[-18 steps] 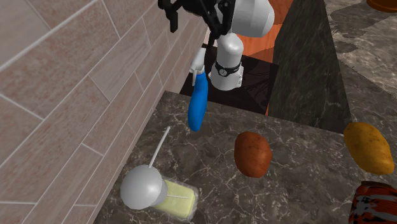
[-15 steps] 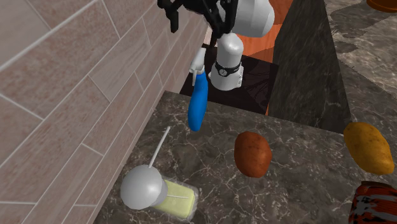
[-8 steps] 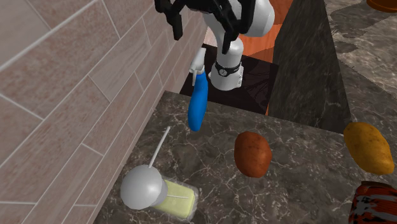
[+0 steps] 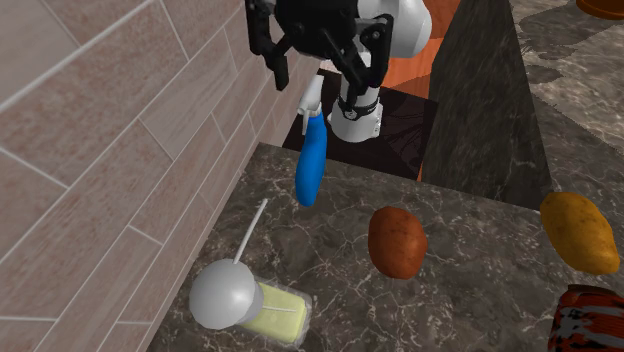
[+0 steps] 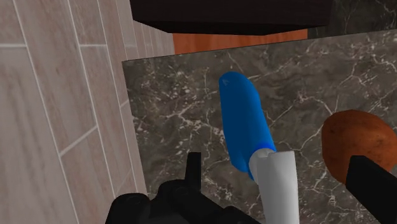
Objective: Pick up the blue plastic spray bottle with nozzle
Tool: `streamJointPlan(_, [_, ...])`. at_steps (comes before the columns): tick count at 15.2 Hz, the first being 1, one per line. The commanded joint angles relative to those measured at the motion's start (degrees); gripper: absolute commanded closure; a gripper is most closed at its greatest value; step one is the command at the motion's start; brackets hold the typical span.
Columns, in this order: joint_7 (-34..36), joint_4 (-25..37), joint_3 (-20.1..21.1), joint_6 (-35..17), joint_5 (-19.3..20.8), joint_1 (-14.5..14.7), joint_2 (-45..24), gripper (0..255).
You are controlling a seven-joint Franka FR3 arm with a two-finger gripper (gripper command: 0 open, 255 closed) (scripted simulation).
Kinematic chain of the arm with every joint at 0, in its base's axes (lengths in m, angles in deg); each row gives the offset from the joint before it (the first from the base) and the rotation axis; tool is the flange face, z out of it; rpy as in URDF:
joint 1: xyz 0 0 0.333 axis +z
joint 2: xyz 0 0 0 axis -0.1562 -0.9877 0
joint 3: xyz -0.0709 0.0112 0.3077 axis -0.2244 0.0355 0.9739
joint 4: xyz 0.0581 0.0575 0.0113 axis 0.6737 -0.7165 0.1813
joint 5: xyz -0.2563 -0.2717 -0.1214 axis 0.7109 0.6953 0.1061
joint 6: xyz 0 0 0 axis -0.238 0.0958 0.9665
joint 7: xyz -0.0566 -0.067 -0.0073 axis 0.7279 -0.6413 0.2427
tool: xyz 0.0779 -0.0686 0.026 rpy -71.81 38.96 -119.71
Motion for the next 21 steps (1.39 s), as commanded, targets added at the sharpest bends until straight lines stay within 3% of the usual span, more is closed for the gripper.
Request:
streamJointPlan(1, [-0.04, -0.36, -0.03, -0.27, 0.01, -0.01, 0.12, 255])
streamJointPlan(10, [-0.02, -0.44, -0.01, -0.26, 0.0, 0.0, 0.21, 255])
streamJointPlan(21, [0.05, 9.56, -0.08, 7.87, 0.07, -0.04, -1.67, 255])
